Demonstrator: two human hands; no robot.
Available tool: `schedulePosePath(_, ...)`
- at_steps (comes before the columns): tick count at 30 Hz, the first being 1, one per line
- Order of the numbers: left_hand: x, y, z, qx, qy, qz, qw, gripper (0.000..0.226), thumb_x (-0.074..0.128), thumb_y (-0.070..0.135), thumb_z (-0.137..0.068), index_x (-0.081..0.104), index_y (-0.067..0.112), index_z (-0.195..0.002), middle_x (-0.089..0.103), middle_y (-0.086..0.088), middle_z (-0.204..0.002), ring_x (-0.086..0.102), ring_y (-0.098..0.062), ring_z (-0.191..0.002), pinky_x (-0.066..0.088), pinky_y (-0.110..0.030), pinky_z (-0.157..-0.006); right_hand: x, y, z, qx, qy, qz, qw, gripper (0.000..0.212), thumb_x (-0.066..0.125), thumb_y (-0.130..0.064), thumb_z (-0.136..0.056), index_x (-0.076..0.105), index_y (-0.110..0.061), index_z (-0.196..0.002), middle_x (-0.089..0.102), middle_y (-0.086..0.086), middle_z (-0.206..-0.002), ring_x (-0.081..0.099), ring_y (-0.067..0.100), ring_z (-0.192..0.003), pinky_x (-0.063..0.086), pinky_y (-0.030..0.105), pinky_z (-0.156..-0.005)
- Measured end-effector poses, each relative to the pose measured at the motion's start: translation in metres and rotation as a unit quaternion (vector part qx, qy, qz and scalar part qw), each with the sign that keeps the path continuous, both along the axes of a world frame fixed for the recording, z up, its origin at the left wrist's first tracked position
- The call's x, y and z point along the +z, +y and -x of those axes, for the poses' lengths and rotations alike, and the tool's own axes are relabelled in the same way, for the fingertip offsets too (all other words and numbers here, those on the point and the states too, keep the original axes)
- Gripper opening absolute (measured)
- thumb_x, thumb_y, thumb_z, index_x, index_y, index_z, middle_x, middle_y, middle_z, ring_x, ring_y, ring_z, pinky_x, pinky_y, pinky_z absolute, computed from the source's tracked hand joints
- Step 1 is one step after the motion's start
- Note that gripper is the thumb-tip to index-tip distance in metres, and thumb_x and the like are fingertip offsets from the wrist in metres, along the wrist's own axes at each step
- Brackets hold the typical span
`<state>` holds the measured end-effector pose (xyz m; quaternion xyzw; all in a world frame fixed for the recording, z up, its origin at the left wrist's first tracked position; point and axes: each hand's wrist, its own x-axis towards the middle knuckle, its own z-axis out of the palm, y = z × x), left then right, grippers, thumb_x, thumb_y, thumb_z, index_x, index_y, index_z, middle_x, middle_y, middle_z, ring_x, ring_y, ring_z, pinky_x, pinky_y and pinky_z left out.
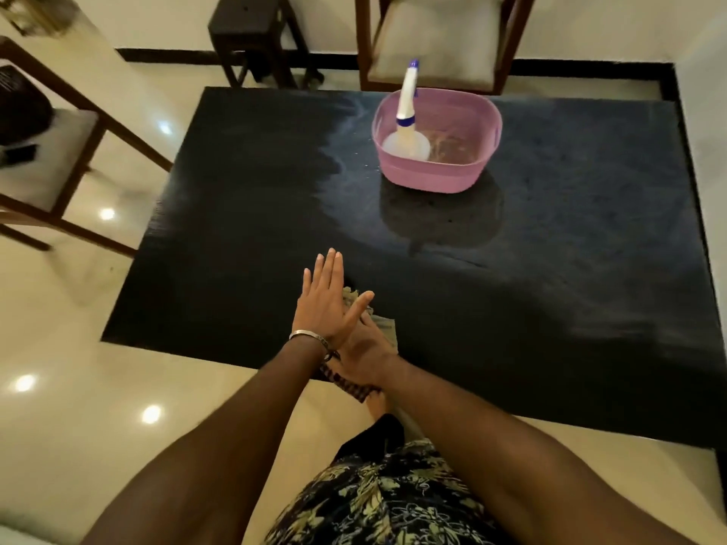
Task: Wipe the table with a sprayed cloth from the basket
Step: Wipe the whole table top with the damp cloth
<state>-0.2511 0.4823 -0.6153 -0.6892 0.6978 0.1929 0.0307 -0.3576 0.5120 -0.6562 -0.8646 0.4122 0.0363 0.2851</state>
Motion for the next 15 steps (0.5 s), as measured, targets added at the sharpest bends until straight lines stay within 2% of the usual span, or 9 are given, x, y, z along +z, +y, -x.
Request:
schedulePosePath(4,0.001,-0.005,-0.028,0.02,-0.007,0.006,1.0,0.096,0.0,0.076,-0.083,-0.006,0.012,-0.153,-0.01,-0.006,-0.162,-0.012,-0.02,-0.149,-0.005,-0.042,-0.121,-0.001,-0.037,-0.02,-0.017,0.008,-0.012,1.0,0.084,0.055,-0.046,-0.094,0.005,-0.025,-0.159,0.007,0.001,-0.167,0.001,0.022,-0.154,-0.009,0.04,-0.119)
schedulePosePath(8,-0.002,-0.008,-0.035,0.014,0.008,0.0,1.0,0.09,0.01,0.072,-0.089,-0.007,0.012,-0.153,-0.011,-0.006,-0.162,-0.013,-0.02,-0.148,-0.005,-0.042,-0.121,-0.013,-0.072,0.0,-0.074,0.054,0.033,0.995,0.069,0.044,-0.049,-0.097,0.015,-0.037,-0.158,0.004,-0.003,-0.168,-0.003,0.022,-0.154,-0.005,0.047,-0.123)
schedulePosePath(11,-0.009,-0.014,-0.027,0.007,0.015,-0.001,1.0,0.094,0.005,0.074,-0.085,-0.007,0.011,-0.153,-0.01,-0.005,-0.162,-0.013,-0.02,-0.148,-0.004,-0.043,-0.122,-0.021,-0.098,0.055,-0.156,0.08,0.063,0.983,0.064,0.038,-0.056,-0.098,0.018,-0.041,-0.157,0.011,0.0,-0.167,0.005,0.024,-0.154,0.003,0.05,-0.122)
schedulePosePath(15,-0.016,-0.024,-0.005,-0.01,0.027,-0.003,1.0,0.095,0.001,0.076,-0.082,-0.006,0.012,-0.153,-0.009,-0.004,-0.162,-0.012,-0.02,-0.148,0.0,-0.044,-0.122,-0.03,-0.11,0.182,-0.292,0.133,0.091,0.943,0.063,0.039,-0.057,-0.096,0.028,-0.037,-0.155,0.027,0.009,-0.162,0.024,0.034,-0.147,0.015,0.052,-0.12)
